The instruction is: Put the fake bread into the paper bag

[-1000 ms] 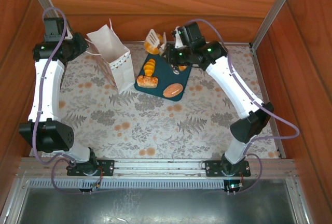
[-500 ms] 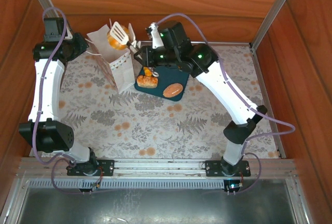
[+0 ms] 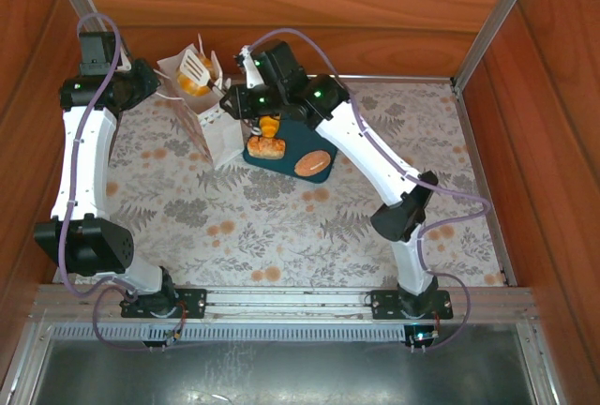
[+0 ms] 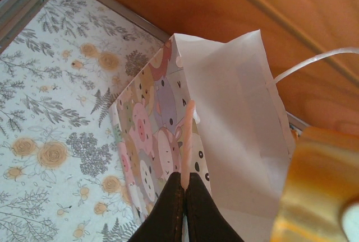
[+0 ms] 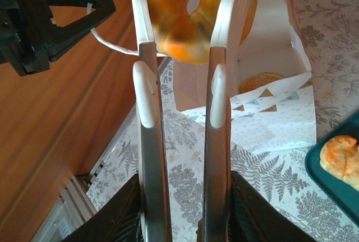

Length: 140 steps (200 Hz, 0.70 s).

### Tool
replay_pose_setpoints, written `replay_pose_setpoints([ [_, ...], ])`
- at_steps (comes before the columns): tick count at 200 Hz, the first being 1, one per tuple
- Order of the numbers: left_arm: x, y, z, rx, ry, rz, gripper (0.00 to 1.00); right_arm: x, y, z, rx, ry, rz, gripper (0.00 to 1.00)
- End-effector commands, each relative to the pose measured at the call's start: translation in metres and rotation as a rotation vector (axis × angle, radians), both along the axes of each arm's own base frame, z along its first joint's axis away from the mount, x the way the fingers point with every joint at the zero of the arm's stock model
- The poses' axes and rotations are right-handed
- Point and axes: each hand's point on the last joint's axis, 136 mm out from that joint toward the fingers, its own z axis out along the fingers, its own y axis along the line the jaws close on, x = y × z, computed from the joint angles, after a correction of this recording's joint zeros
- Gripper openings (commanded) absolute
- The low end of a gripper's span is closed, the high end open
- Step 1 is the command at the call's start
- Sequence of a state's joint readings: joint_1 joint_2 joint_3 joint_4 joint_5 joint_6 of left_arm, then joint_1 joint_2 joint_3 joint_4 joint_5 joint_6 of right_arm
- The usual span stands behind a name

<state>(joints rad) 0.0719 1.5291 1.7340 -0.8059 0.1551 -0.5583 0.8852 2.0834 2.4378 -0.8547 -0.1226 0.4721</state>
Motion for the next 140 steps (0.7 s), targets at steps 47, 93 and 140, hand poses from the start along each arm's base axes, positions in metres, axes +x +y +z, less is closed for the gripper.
replay_pose_setpoints([
  [47,-0.005,0.001,0.006,-0.012,-0.013,0.004,0.00,0.008,0.008,0.007,0.016,-0.063,0.010,0.52],
  [93,-0.004,0.000,0.008,-0.016,-0.016,0.001,0.00,0.008,0.007,0.007,0.016,-0.056,0.015,0.58],
  [140,-0.004,0.001,0.008,-0.012,-0.017,0.003,0.00,-0.001,0.007,0.023,0.060,-0.055,0.044,0.56],
])
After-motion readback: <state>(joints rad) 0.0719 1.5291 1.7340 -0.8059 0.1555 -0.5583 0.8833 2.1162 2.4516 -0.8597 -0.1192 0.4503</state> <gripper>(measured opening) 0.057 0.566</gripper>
